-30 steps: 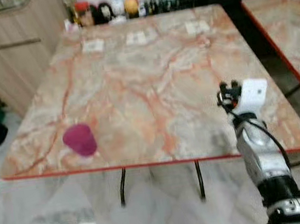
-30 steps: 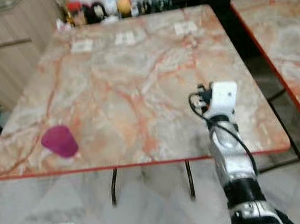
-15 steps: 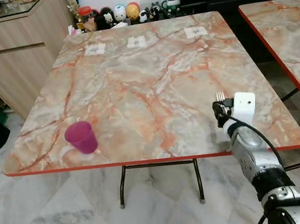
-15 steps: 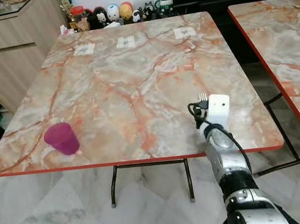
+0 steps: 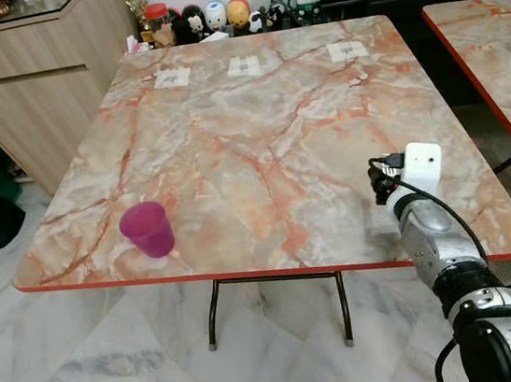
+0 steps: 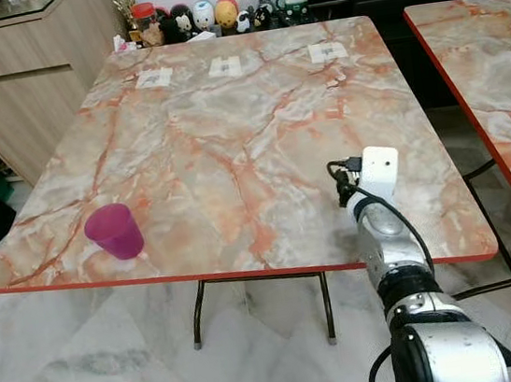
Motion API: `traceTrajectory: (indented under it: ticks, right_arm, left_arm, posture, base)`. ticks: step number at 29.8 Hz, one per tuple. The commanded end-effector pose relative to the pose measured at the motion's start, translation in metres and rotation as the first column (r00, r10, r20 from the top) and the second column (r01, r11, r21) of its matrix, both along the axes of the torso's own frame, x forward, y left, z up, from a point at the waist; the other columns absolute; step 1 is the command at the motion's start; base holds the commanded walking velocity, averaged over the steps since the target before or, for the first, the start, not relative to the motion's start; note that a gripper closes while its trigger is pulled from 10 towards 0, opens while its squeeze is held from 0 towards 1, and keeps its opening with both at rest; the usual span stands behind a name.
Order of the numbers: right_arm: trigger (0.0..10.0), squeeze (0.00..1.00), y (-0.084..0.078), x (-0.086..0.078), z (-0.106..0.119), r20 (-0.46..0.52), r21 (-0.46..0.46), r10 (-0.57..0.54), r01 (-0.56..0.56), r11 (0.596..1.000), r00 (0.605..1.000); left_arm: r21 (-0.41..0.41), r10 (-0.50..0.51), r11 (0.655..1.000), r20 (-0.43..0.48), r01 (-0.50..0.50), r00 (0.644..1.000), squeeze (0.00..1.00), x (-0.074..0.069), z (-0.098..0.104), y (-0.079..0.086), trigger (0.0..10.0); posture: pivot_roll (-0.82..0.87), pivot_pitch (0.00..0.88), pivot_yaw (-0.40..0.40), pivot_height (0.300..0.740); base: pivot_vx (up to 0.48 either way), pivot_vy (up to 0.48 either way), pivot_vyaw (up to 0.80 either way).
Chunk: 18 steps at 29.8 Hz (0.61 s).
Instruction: Setting the table
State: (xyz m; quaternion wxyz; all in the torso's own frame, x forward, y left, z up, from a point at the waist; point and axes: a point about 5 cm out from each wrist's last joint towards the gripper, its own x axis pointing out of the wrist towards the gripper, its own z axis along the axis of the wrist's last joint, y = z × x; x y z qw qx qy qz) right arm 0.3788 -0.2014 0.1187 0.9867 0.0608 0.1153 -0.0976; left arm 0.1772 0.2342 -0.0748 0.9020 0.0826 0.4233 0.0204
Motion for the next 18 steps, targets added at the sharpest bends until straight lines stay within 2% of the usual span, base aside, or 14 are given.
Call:
traceTrajectory:
  ticks: [1, 18]
  right_arm:
    - [10.0, 0.0, -0.002, 0.003, 0.005, 0.008, 0.004, -0.015, 0.015, 1.0, 1.0]
    - [10.0, 0.0, -0.006, -0.002, -0.011, -0.063, 0.036, -0.009, 0.011, 0.999, 0.998]
  left_arm:
    - [0.007, 0.009, 1.0, -0.04, -0.008, 0.999, 0.0, -0.009, -0.003, 0.005, 10.0]
    - [0.003, 0.005, 1.0, -0.036, -0.005, 0.999, 0.0, -0.008, -0.003, 0.005, 10.0]
  posture:
    - [-0.04, 0.092, 0.06, 0.74]
    - [-0.03, 0.099, 0.062, 0.74]
  base:
    - [0.0, 0.0, 0.0]
    - [0.0, 0.0, 0.0]
